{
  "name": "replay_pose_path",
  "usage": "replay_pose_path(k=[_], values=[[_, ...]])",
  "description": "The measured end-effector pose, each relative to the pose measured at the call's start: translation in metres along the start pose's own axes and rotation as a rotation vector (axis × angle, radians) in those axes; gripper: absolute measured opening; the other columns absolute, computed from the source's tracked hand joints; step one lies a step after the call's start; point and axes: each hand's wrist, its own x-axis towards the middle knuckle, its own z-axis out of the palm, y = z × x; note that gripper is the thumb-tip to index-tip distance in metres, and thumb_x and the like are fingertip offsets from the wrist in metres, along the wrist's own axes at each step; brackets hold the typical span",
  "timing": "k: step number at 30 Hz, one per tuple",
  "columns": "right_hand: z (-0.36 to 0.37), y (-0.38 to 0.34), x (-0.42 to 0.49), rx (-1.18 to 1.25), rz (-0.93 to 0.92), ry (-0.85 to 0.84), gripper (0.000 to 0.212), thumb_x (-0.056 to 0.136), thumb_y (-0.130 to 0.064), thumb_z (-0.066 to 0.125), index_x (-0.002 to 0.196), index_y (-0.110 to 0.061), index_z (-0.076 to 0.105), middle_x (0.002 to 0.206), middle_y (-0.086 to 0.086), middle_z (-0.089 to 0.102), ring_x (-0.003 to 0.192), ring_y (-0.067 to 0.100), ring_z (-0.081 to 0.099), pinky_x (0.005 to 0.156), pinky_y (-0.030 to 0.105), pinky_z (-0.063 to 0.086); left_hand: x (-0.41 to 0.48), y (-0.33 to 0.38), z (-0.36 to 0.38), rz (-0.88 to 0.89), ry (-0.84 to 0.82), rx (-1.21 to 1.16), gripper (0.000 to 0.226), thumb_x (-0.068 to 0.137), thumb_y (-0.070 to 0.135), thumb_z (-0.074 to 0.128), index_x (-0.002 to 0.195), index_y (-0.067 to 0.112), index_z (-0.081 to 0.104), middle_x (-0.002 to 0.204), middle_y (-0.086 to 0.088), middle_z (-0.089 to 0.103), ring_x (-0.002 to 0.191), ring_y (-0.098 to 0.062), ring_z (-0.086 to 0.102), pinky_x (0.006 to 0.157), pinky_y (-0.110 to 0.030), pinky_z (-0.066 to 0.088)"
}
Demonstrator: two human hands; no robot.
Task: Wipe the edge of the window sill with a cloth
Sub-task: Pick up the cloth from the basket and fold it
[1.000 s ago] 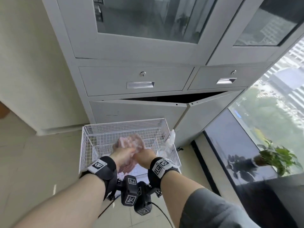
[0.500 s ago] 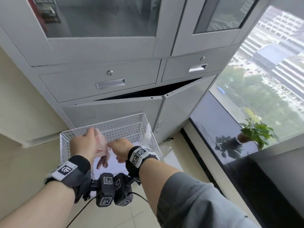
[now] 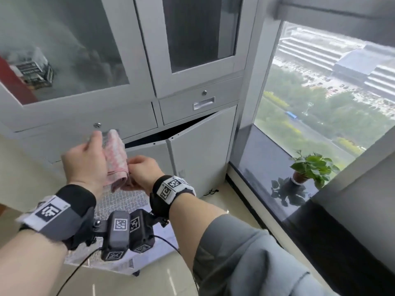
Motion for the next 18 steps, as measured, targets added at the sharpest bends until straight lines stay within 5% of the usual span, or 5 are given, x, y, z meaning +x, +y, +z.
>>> replay_pose_path(k=[6, 13, 18], values=[[-0.044, 0.017, 0.007, 0.078, -0.001, 0.205, 0.021, 0.080, 0.007, 0.046, 0.080, -0.011, 0.056, 0.055, 0.006, 0.049, 0.038, 0.014, 0.046, 0.055, 0.033, 0.051, -0.020, -0.021, 0.035, 0.011, -0.189, 0.019, 0.058, 0.071, 0.051, 0.052, 0.052, -0.003, 0.047, 0.055, -0.012, 0.042, 0.052, -0.021, 0.038, 0.052, -0.034, 0.037], [-0.103, 0.061, -0.016, -0.156, -0.009, 0.415, 0.017, 0.080, 0.004, 0.056, 0.087, -0.009, 0.065, 0.073, 0.006, 0.062, 0.054, 0.013, 0.057, 0.042, 0.017, 0.047, -0.069, -0.070, 0.061, -0.090, -0.401, 0.111, 0.043, 0.082, 0.034, 0.058, 0.048, 0.011, 0.047, 0.049, -0.004, 0.043, 0.050, -0.021, 0.040, 0.049, -0.028, 0.035], [-0.129, 0.109, -0.046, -0.193, 0.028, 0.522, 0.028, 0.077, 0.005, 0.052, 0.069, -0.020, 0.062, 0.068, 0.002, 0.062, 0.053, 0.012, 0.057, 0.043, 0.018, 0.045, -0.118, -0.113, 0.063, -0.138, -0.520, 0.224, 0.039, 0.079, 0.034, 0.066, 0.052, 0.014, 0.045, 0.049, -0.004, 0.041, 0.047, -0.021, 0.037, 0.042, -0.027, 0.030]])
